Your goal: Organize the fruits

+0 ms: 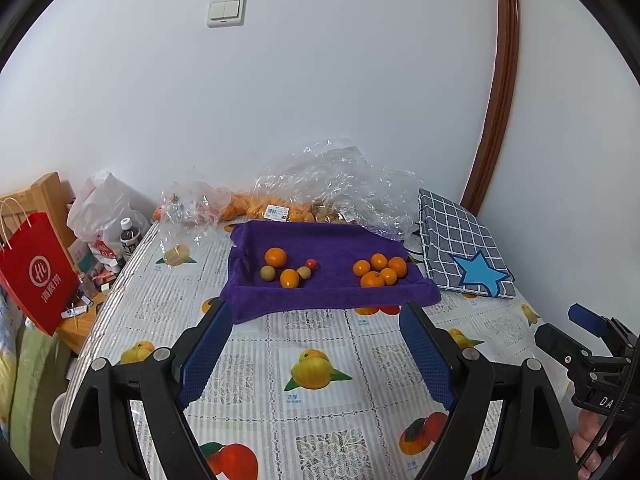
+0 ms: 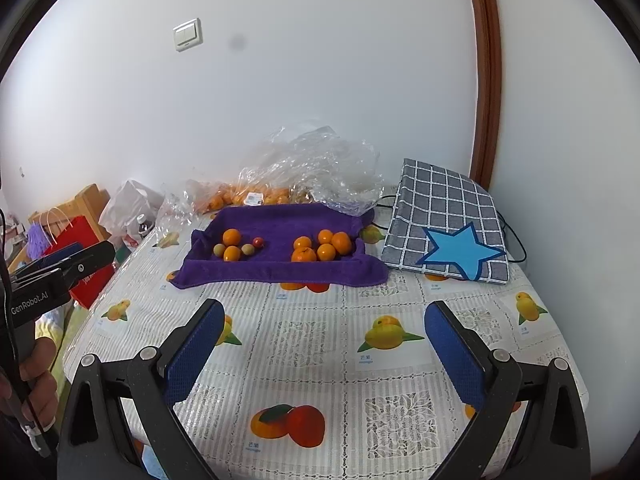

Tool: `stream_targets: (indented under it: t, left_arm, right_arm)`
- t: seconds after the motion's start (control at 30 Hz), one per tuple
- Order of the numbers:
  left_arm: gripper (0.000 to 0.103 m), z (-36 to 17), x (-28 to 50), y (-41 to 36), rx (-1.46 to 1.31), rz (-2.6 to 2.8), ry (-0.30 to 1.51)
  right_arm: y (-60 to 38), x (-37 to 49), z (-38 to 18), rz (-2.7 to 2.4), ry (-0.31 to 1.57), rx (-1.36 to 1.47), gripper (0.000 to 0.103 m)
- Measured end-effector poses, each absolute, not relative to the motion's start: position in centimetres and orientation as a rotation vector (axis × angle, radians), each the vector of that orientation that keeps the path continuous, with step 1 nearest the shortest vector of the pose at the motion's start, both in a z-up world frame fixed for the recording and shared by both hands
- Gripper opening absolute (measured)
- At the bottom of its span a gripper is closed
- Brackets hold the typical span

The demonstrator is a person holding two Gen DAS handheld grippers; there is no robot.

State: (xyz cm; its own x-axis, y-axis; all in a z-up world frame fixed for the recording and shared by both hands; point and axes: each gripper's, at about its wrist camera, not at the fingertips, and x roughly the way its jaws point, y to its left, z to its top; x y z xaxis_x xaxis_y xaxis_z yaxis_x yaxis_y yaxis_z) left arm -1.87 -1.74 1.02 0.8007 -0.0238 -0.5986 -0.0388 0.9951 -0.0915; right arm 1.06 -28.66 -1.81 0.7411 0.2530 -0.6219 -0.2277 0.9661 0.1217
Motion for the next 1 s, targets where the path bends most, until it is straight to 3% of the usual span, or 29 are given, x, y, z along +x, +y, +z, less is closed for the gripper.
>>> stream_targets:
  t: [1.0]
  left_arm:
    - [0.085, 0.4, -1.9, -2.2, -0.099, 0.004, 0.647]
  right_arm:
    - [-29.4, 1.3, -2.9, 0.254, 0.716, 0.057, 0.099]
